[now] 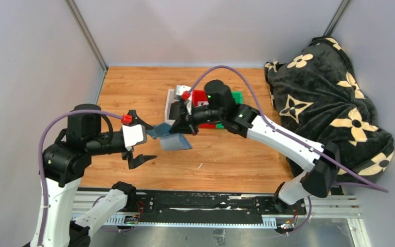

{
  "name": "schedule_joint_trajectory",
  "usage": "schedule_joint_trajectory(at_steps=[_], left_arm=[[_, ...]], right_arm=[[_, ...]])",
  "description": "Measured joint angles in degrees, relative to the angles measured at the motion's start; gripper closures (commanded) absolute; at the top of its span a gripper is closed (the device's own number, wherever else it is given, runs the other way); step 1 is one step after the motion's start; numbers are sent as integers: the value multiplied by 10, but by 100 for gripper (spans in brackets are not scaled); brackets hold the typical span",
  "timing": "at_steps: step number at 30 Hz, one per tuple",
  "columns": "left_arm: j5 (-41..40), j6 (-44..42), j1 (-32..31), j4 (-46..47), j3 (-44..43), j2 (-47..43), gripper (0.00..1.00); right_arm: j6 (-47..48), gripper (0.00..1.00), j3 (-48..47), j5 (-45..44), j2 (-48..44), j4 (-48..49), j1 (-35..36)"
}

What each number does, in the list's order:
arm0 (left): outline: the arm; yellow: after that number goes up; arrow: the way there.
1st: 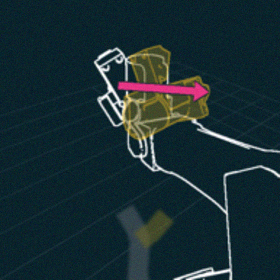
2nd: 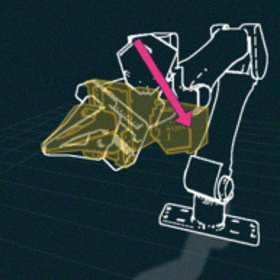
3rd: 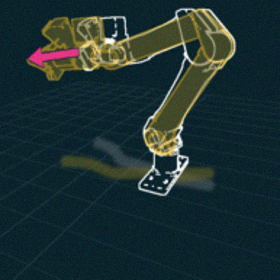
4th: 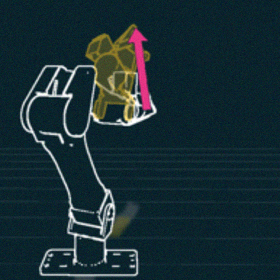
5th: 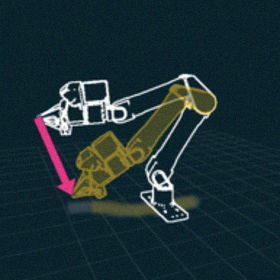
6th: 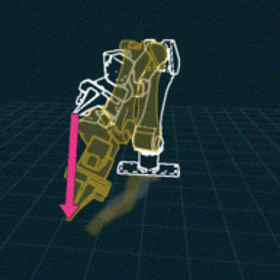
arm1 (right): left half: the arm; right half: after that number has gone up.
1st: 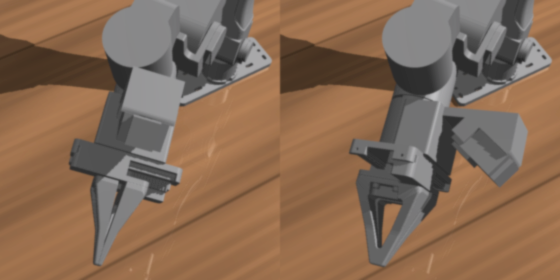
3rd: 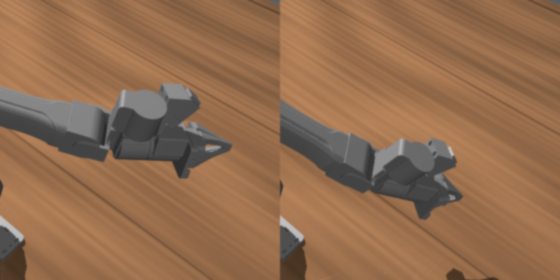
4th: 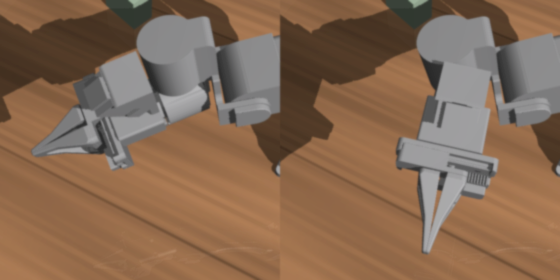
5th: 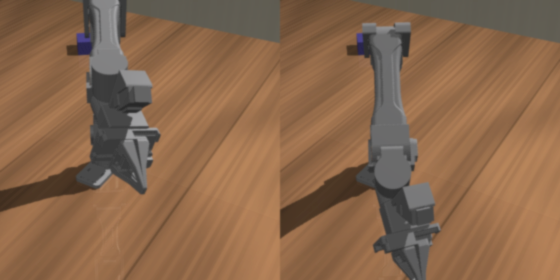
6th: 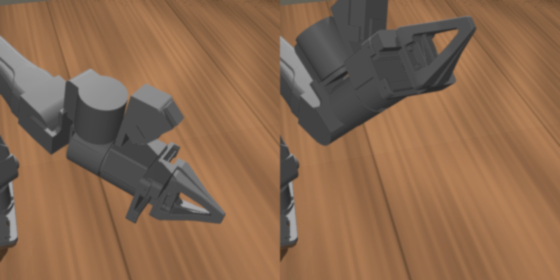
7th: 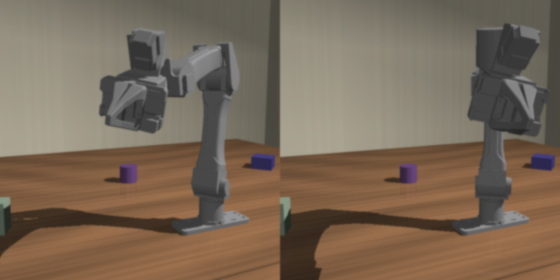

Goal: Take the credit cards out of the card holder
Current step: Open the card holder at the center of the board.

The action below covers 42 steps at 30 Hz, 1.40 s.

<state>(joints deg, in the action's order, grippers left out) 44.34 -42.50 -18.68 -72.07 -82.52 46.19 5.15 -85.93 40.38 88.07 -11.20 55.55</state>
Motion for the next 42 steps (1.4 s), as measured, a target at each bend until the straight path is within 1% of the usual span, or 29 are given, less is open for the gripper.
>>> schedule_joint_trajectory(at_steps=[5,9,13,15,19,22,24,27,28,29,34,36,38,40,42], left_arm=[[4,52,0,10,-40,-7,0],[5,100,0,43,-42,-27,7],[-4,180,0,129,-3,-63,14],[-3,228,0,174,16,-76,15],[38,328,-1,243,19,-74,19],[70,402,-1,298,28,-71,26],[87,440,-1,329,40,-70,32],[102,478,-1,355,56,-70,44],[104,484,-1,362,61,-70,51],[105,491,-1,367,66,-70,61],[96,525,-2,400,84,-74,86],[86,536,-2,416,86,-78,99],[80,548,-2,428,91,-83,100],[73,561,-2,443,101,-89,100],[68,573,-2,454,107,-90,100]], right_arm=[[-103,100,120,70,-94,127,-61],[-168,100,169,120,-150,215,-70],[-227,100,189,158,-179,293,-70],[-254,100,195,169,-187,326,-70],[-315,100,209,177,-188,402,-70],[-358,100,213,177,-181,454,-70],[-385,100,213,175,-173,487,-70],[-422,100,214,170,-158,537,-70],[-433,100,214,170,-154,550,-70],[-451,100,214,169,-146,573,-70],[-488,100,214,168,-132,615,-70],[-494,99,216,168,-132,622,-70],[-495,89,216,167,-132,626,-69],[-496,75,216,166,-132,626,-69],[-497,63,217,166,-132,625,-69]])
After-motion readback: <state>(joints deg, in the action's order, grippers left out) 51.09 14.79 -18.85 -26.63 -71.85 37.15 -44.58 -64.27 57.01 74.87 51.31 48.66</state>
